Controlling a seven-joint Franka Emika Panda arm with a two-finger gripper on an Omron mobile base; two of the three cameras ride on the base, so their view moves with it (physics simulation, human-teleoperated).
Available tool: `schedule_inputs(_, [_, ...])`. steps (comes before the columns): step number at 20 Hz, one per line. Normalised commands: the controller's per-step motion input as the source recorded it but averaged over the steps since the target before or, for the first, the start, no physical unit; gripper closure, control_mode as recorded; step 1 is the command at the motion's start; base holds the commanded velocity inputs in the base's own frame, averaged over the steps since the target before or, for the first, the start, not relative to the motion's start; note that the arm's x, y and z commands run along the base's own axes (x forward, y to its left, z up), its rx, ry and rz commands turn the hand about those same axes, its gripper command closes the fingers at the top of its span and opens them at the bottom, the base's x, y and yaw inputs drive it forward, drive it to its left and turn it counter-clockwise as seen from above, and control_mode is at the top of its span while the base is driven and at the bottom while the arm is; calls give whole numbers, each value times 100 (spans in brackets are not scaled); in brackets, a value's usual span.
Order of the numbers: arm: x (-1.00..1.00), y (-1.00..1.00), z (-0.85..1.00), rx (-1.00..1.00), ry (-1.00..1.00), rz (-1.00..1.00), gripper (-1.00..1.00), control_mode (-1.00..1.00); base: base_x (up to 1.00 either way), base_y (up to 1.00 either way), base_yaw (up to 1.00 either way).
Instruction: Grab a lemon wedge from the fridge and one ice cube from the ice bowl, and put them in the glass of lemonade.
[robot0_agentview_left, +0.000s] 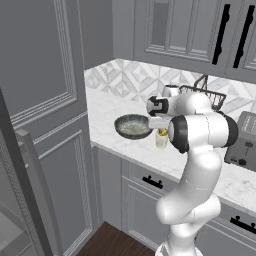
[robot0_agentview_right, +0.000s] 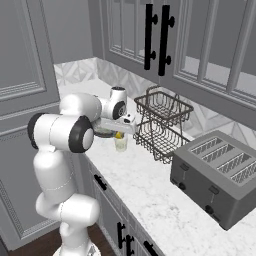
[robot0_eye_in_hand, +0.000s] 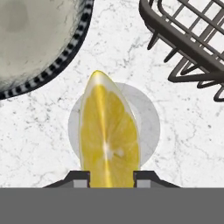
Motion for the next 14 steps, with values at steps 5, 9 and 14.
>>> schedule_inputs(5, [0,0,0,0,0,0,-100,-100,0,0,0])
schedule_inputs(9, [0,0,0,0,0,0,-100,-100,0,0,0])
schedule_inputs(14, [-7,0,5,1,-4,0,-100,-100,0,0,0])
